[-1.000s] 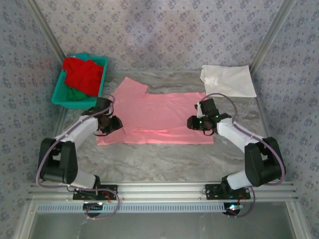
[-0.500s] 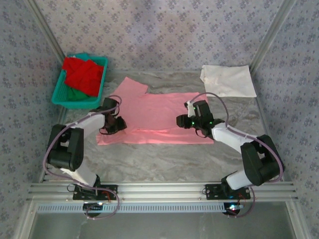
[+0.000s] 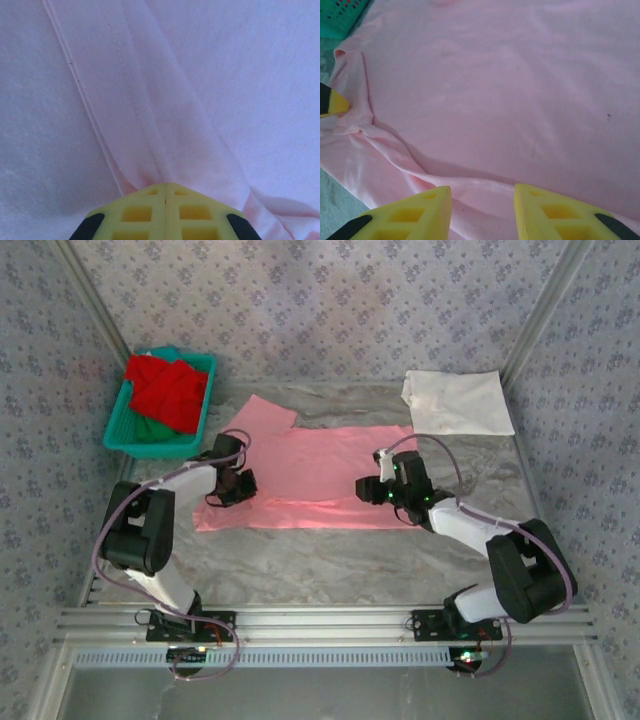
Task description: Fold and stack the t-shirts
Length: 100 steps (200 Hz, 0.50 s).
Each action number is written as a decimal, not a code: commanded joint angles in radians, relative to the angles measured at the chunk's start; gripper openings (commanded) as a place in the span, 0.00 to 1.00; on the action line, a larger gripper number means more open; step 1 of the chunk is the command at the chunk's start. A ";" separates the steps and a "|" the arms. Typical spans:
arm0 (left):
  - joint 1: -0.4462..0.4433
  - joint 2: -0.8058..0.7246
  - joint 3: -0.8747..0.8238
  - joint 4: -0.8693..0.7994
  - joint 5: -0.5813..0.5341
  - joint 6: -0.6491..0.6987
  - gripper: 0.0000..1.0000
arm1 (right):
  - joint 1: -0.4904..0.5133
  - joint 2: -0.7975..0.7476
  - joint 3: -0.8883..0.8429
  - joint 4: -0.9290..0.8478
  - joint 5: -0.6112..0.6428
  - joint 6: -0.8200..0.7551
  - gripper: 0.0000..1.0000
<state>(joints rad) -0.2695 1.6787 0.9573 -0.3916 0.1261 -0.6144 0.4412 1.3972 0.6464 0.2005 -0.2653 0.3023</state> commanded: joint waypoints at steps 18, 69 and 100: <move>-0.007 -0.003 0.092 -0.043 -0.052 0.019 0.00 | -0.002 -0.014 -0.012 0.030 0.020 0.017 0.39; -0.035 0.081 0.231 -0.104 -0.088 0.051 0.00 | -0.007 -0.012 -0.015 0.036 -0.001 0.029 0.39; -0.039 0.165 0.331 -0.133 -0.099 0.078 0.00 | -0.007 -0.006 -0.013 0.037 -0.010 0.031 0.39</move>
<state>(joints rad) -0.3046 1.7802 1.2060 -0.4629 0.0551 -0.5766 0.4381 1.3956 0.6437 0.2218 -0.2600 0.3214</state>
